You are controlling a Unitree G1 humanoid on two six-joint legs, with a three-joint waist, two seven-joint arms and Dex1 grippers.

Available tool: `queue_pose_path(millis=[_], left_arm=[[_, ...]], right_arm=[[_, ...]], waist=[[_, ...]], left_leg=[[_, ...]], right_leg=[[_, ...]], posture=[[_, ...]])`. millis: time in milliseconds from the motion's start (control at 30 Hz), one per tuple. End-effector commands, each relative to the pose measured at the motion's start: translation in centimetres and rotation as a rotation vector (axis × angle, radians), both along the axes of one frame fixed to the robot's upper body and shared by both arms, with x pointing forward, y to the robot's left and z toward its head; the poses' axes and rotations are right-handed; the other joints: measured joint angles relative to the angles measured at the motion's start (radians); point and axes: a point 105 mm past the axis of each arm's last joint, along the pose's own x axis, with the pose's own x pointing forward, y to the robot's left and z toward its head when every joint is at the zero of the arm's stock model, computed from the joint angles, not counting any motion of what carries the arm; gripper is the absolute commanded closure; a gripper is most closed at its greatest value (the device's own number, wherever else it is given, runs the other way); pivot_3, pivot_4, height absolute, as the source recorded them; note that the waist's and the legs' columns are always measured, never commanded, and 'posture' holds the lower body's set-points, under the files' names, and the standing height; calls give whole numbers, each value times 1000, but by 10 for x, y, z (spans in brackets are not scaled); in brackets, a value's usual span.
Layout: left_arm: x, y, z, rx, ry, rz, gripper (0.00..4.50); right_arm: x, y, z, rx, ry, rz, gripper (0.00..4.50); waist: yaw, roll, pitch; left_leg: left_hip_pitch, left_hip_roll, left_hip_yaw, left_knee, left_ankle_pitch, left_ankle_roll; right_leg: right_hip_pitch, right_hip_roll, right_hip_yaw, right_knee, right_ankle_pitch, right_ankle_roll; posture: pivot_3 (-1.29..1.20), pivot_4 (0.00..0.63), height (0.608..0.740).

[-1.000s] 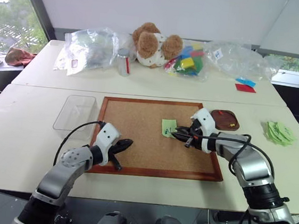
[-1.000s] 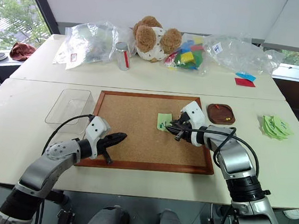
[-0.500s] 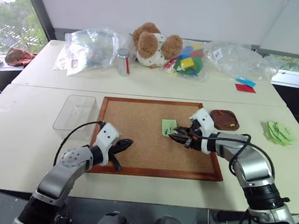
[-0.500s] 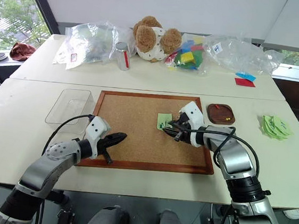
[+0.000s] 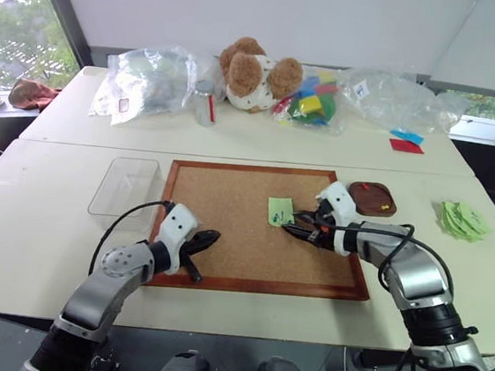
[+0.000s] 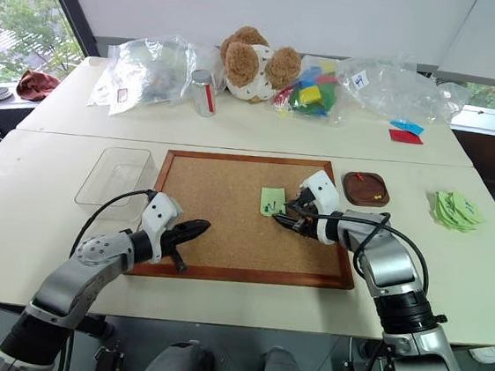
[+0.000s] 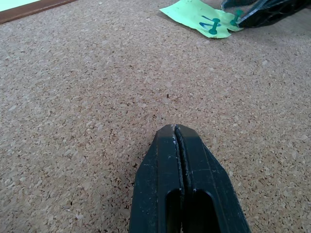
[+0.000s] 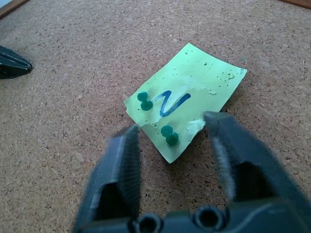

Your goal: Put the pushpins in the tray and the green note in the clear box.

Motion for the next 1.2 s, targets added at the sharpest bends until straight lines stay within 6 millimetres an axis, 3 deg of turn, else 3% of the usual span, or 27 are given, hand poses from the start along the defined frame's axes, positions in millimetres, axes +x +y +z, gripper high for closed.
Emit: queue_pose_path(millis=[33,233,400,567,700,833,1000,1200], left_arm=[[-6,5,-26,33,103,20,4500],[-7,5,-27,34,106,21,4500],[-8,4,-28,37,111,18,4500],[-8,4,-29,41,114,15,4500],[-7,3,-30,42,115,9,4500],[-5,2,-30,43,114,3,4500],[-4,1,-30,44,110,-3,4500],[-4,2,-30,44,106,5,4500]], right_arm=[[2,6,14,19,-56,21,4418],[-2,6,23,23,-71,41,4418],[0,-1,57,52,-144,6,4418],[9,-17,86,65,-215,-70,4418],[29,-47,103,70,-266,-210,4418],[55,-95,93,1,-273,-409,4418],[70,-127,71,-23,-224,-532,4418],[71,-151,42,-20,-138,-625,4418]], waist=[[0,0,0],[0,0,0],[1,0,0],[1,0,0],[2,0,0],[3,0,0],[4,0,0],[5,0,0]], left_leg=[[0,0,0,0,0,0],[0,0,0,0,0,0],[0,0,0,0,0,0],[0,0,0,0,0,0],[0,0,0,0,0,0],[0,0,0,0,0,0],[0,0,0,0,0,0],[0,0,0,0,0,0]], right_leg=[[0,0,0,0,0,0],[0,0,0,0,0,0],[0,0,0,0,0,0],[0,0,0,-1,0,0],[0,0,0,-1,0,0],[1,0,0,-2,0,0],[1,0,-1,-2,0,0],[2,0,-1,-2,0,0]], posture=[[0,150,740],[0,150,740],[0,150,740],[0,150,740],[0,150,740],[0,150,740],[0,150,740],[0,150,740]])
